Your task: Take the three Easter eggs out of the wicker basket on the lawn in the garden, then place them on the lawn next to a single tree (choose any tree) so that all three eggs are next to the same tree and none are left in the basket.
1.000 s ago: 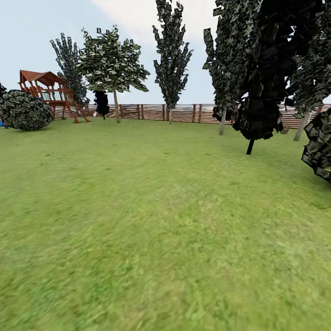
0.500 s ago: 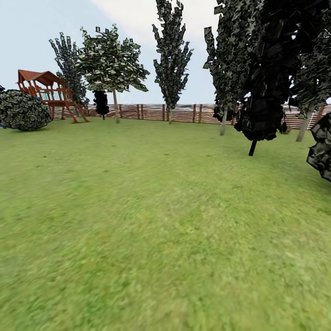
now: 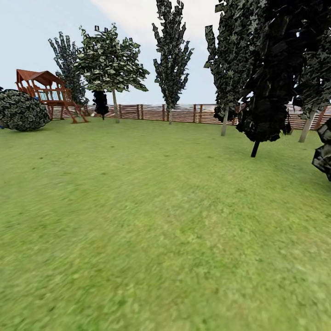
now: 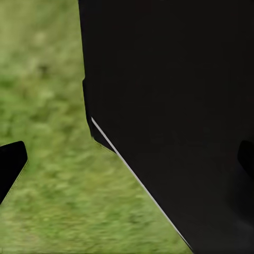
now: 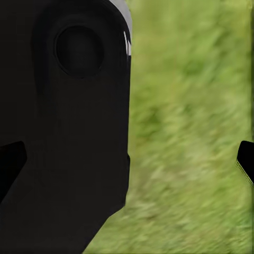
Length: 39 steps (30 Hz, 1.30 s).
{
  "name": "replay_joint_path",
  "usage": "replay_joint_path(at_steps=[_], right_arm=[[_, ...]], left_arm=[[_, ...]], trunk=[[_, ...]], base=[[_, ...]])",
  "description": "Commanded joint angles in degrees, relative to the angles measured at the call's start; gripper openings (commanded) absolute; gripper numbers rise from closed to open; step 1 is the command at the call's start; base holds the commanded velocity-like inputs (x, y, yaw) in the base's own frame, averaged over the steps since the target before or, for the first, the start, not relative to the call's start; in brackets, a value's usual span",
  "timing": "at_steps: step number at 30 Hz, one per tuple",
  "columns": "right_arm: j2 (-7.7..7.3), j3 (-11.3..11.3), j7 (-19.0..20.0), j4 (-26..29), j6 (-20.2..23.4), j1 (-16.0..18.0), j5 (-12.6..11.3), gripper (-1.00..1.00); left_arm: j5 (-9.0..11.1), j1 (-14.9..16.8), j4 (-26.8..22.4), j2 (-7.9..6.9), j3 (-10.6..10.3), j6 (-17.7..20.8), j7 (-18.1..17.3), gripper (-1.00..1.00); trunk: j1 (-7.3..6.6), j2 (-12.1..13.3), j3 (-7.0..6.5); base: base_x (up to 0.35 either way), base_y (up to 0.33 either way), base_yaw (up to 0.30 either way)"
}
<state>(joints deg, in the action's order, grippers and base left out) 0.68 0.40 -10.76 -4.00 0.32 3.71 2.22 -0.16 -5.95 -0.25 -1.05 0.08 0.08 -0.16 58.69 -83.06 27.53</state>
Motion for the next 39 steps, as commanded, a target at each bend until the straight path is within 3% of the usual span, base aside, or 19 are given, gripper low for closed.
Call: replay_joint_path(at_steps=[1, 39], right_arm=[[0.02, 0.03, -0.23, -0.13, 0.03, 0.07, 0.24, 1.0], [0.02, 0.03, -0.23, -0.13, 0.03, 0.07, 0.24, 1.0]], left_arm=[[-0.02, 0.0, -0.05, -0.01, 0.01, 0.01, -0.02, 1.0], [-0.02, -0.02, -0.02, -0.01, 0.01, 0.01, -0.02, 1.0]], trunk=[[0.03, -0.02, 0.04], [0.03, -0.02, 0.04]], base=[[0.335, 0.0, 0.0], [0.335, 0.0, 0.0]])
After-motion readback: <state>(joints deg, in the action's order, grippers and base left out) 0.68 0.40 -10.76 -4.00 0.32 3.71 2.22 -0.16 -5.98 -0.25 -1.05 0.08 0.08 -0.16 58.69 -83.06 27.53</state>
